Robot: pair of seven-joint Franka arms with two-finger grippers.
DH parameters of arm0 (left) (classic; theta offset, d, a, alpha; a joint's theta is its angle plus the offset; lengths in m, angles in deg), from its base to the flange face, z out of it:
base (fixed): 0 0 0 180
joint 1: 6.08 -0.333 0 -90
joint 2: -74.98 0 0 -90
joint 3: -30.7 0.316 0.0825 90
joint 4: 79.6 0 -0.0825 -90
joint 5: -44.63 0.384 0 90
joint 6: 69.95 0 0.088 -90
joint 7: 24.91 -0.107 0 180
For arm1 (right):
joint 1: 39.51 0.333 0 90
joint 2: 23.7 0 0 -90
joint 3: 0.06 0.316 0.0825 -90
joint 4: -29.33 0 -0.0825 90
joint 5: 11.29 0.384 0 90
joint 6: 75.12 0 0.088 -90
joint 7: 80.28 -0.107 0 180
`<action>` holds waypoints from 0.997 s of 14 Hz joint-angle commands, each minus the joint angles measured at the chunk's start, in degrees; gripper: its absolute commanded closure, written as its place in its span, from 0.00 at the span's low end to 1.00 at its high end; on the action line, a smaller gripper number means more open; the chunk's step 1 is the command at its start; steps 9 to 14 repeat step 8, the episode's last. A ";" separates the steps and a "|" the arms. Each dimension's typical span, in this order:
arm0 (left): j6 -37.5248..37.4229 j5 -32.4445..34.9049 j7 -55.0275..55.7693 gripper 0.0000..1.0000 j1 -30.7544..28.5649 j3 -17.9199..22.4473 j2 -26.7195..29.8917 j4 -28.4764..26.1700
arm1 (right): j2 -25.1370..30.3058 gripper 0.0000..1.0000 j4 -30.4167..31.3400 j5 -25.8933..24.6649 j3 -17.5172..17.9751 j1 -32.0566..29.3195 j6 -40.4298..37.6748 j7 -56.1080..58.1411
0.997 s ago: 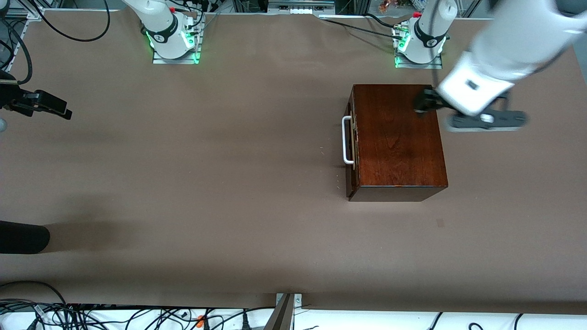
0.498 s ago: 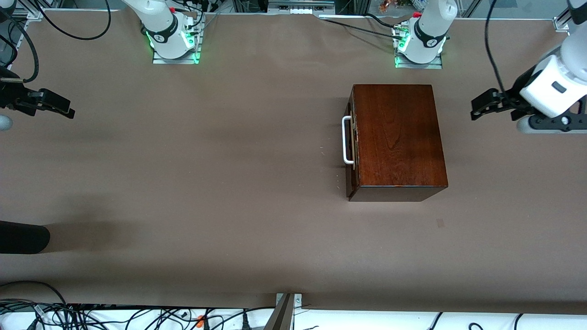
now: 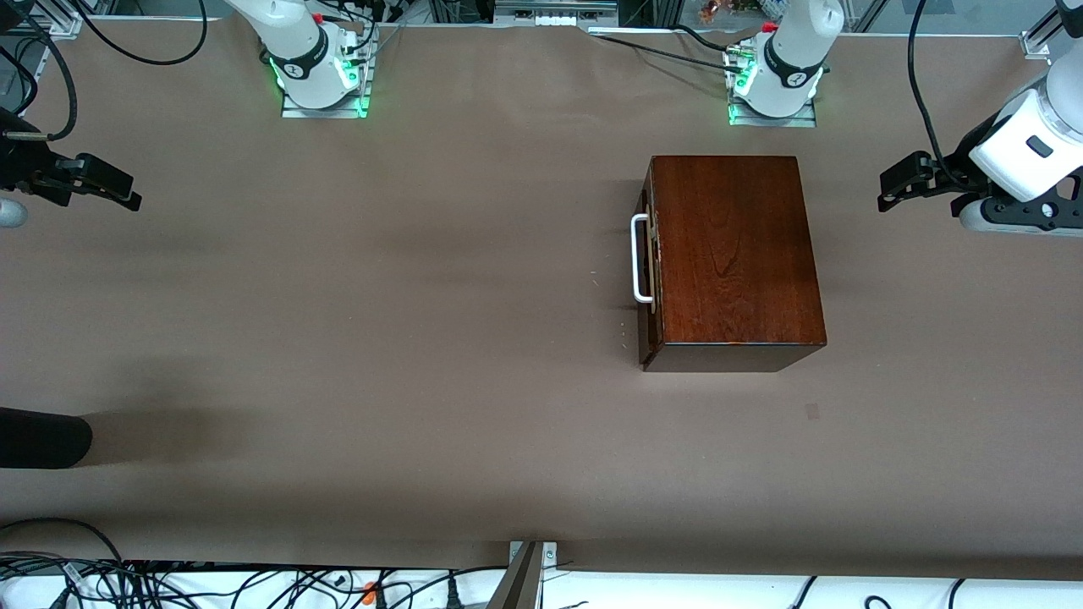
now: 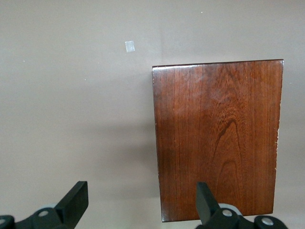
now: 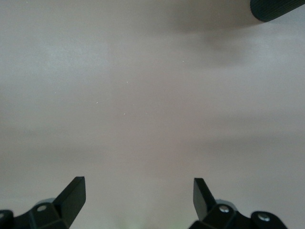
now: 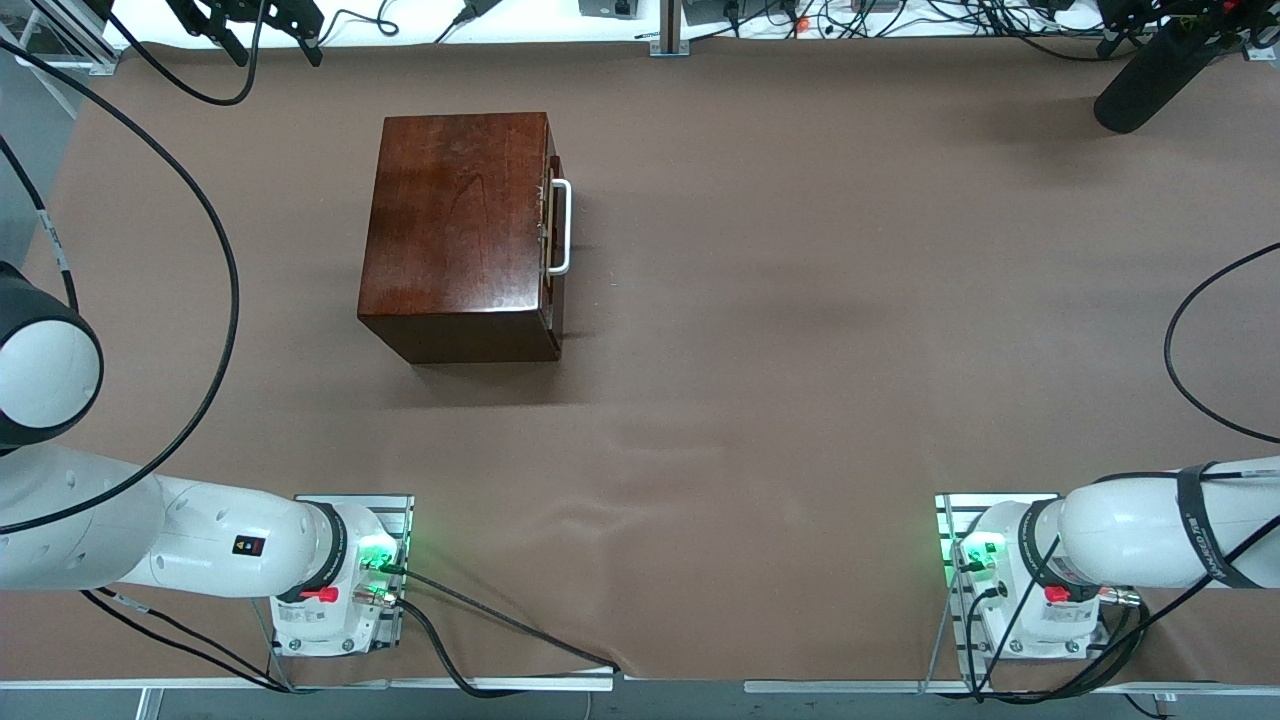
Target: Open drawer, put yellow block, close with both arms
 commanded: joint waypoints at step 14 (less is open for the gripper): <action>0.85 -0.39 -1.53 0.00 -0.05 -0.03 1.17 -1.06 | 1.32 0.00 1.38 -0.34 0.04 0.11 0.42 0.72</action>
